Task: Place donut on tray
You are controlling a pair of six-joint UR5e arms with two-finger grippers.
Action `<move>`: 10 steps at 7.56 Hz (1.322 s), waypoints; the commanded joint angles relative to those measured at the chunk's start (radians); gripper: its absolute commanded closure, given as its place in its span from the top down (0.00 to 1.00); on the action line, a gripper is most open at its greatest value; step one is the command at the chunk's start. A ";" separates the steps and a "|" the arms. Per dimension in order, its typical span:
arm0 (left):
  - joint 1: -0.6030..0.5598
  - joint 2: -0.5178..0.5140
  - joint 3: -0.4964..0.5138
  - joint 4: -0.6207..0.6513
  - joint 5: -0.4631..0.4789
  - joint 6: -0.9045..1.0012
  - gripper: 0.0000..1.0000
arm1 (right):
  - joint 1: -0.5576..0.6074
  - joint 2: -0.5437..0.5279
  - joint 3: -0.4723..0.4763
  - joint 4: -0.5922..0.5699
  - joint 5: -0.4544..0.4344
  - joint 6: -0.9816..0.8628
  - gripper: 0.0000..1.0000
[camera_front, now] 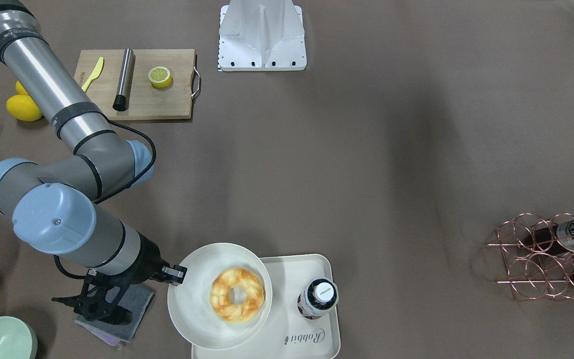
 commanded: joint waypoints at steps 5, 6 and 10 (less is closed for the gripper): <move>0.000 -0.009 0.000 0.002 0.002 -0.002 0.98 | -0.076 0.118 -0.242 0.212 -0.162 0.100 0.04; 0.000 -0.009 0.000 0.002 0.002 -0.002 0.98 | -0.076 0.119 -0.242 0.214 -0.174 0.100 0.99; 0.000 -0.011 -0.001 0.003 0.002 -0.003 0.98 | -0.056 0.110 -0.206 0.197 -0.162 0.093 1.00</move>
